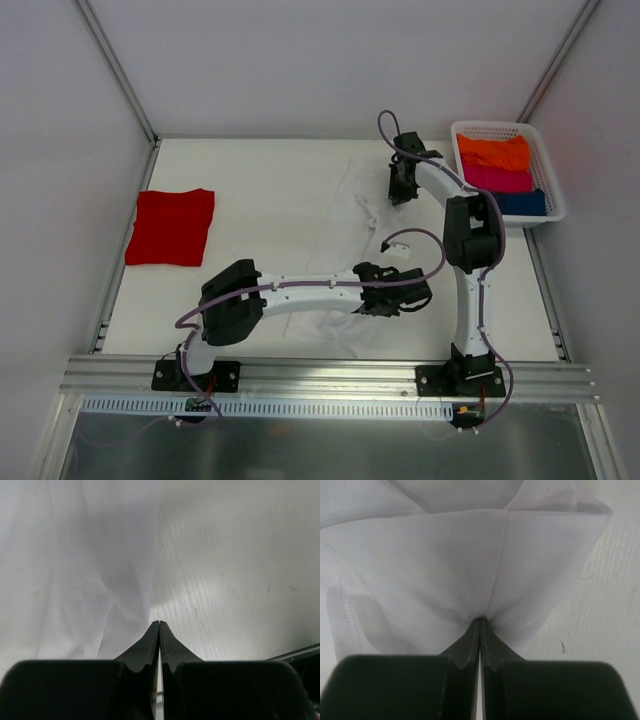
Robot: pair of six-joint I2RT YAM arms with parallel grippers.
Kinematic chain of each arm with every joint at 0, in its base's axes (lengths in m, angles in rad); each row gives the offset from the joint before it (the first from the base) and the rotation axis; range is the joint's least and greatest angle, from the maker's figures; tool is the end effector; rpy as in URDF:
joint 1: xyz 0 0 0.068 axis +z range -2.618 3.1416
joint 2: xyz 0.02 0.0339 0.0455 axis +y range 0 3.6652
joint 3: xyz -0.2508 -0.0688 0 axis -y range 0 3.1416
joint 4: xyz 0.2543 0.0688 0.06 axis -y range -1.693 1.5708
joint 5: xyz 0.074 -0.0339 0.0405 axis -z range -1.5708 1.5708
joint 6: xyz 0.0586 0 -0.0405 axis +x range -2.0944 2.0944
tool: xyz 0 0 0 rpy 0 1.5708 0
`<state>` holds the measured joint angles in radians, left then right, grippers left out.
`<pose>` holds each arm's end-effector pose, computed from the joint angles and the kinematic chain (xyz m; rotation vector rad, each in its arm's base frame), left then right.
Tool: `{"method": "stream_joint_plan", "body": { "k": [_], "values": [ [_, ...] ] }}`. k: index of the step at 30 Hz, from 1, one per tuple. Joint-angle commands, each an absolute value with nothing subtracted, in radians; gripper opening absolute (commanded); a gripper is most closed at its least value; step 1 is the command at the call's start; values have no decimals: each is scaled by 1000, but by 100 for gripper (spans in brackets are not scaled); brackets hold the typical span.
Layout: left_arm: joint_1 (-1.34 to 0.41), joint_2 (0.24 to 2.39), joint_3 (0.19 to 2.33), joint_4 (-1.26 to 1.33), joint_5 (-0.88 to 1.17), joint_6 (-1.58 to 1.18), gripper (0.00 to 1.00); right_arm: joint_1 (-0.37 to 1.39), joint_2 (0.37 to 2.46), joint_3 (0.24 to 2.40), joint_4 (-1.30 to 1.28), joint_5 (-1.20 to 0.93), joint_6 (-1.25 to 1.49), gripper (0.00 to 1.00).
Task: Fold and stack the t-shirts
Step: Rotate the tshirt 90 degrees
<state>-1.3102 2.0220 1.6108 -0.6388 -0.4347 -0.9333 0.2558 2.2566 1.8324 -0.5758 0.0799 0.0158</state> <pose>0.1397 -0.4282 0.1823 0.3250 2.4918 -0.3616 0.4915 0.1237 0.1462 -0.2773 2.5508 0.0003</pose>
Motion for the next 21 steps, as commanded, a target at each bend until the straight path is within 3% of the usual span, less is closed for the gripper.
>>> {"method": "stream_joint_plan", "body": {
  "k": [1, 5, 9, 14, 21],
  "values": [
    [-1327, 1991, 1689, -663, -541, -856, 0, 247, 2191, 1838, -522, 84, -52, 0],
    [-1331, 1864, 1710, -670, -626, -798, 0, 245, 2007, 1662, -367, 71, -78, 13],
    [-1331, 1750, 1645, -695, -676, -775, 0, 245, 1870, 1643, -402, 37, -69, 28],
    [-1330, 1631, 1475, -753, -745, -814, 0, 262, 1708, 1531, -454, -24, -28, 29],
    [-1281, 1605, 1274, -767, -680, -879, 0, 356, 1527, 1264, -426, 69, 63, 30]
  ]
}}
